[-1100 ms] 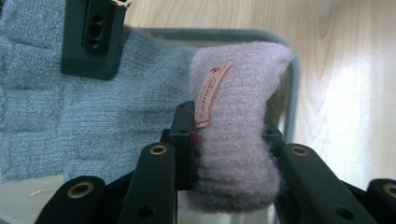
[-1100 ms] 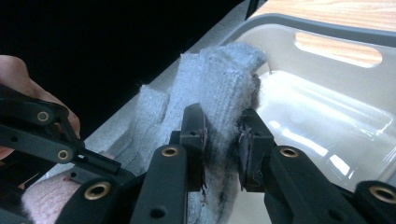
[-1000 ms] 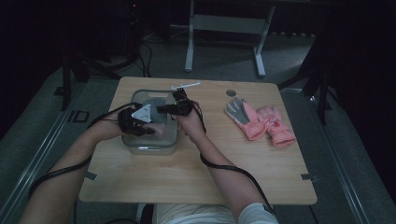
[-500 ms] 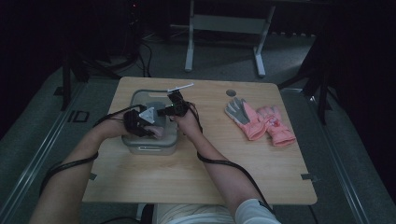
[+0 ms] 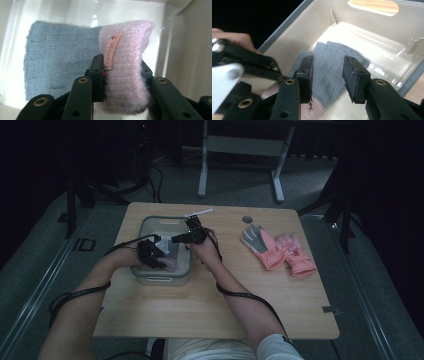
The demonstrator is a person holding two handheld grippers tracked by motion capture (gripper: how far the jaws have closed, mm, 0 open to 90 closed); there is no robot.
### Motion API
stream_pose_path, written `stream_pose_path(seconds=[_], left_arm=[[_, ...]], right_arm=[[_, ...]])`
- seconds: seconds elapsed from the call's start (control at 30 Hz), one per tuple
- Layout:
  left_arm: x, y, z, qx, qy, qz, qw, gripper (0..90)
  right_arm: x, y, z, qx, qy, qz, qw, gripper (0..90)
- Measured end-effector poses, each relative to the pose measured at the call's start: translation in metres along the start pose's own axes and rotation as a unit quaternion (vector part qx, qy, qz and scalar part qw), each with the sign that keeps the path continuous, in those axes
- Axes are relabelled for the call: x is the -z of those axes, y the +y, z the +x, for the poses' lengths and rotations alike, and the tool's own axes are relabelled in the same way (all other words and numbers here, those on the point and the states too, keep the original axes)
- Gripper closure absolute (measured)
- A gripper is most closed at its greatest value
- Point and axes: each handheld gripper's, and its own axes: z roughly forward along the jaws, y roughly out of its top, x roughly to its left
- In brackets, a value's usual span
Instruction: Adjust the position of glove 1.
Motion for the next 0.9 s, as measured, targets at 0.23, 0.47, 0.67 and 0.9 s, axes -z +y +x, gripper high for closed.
stream_pose_path(seconds=[0.23, 0.47, 0.67, 0.9], left_arm=[[0.006, 0.003, 0.000, 0.011, 0.009, 0.002, 0.9999, 54.2], [0.028, 0.010, -0.007, 0.016, 0.017, -0.016, 0.9996, 50.1], [0.045, 0.018, -0.011, 0.033, 0.040, -0.038, 0.9979, 47.7], [0.052, 0.036, -0.018, 0.044, 0.054, -0.055, 0.9961, 40.1]], right_arm=[[0.017, -0.004, -0.001, 0.011, 0.003, -0.008, 0.9999, 52.2], [0.038, -0.010, -0.003, 0.021, 0.007, -0.025, 0.9994, 43.6], [0.066, -0.022, -0.008, 0.024, 0.017, -0.051, 0.9983, 33.7], [0.089, -0.030, -0.013, 0.045, 0.024, -0.064, 0.9967, 22.2]])
